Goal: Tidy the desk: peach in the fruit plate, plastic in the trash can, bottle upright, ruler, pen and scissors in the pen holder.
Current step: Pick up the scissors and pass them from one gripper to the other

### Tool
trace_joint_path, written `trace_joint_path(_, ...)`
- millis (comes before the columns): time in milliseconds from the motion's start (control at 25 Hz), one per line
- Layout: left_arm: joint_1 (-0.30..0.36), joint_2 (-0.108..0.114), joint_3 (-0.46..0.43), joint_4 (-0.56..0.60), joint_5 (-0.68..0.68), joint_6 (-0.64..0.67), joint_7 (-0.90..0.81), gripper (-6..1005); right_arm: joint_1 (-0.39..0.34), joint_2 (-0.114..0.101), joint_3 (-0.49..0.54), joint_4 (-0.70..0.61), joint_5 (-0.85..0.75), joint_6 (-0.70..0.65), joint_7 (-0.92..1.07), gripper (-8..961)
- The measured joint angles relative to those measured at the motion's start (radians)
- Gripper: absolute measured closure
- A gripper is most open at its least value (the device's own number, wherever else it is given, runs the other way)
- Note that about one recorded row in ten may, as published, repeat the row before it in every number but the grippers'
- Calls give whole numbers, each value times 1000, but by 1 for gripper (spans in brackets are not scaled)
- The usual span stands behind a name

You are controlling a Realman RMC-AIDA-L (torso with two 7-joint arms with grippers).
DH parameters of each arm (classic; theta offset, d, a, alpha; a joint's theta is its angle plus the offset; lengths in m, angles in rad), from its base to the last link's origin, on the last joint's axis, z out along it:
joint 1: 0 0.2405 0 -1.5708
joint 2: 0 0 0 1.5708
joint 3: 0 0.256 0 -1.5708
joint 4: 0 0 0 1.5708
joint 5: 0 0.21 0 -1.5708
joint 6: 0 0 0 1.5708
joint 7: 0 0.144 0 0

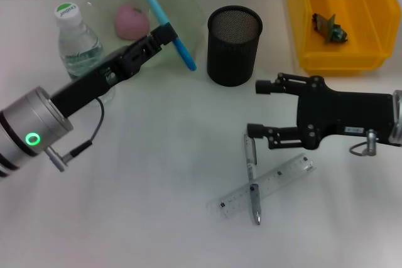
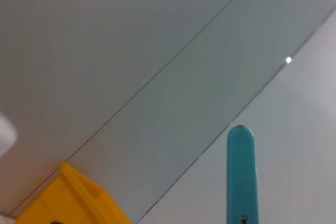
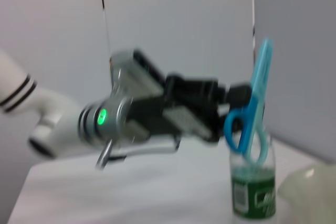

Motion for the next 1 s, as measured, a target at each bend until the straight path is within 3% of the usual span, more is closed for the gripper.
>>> trace_joint_path(280,-24,-4,-25,-125,-22,-14,0,719,17,4,-2,217,149,63,-215,120)
trace_joint_path(560,-26,-5,-119,-249,-25,-58,-8,715,43,11,0,456,304,169,-471,120)
trace_joint_path(760,-28,-5,-180,-302,-20,-99,-20,713,62,14,3,584,428,204,-654,119)
trace_joint_path(1000,-51,-5,-214,-338,-19,-141,-24,709,108,15,30,673,447,237,-778,119)
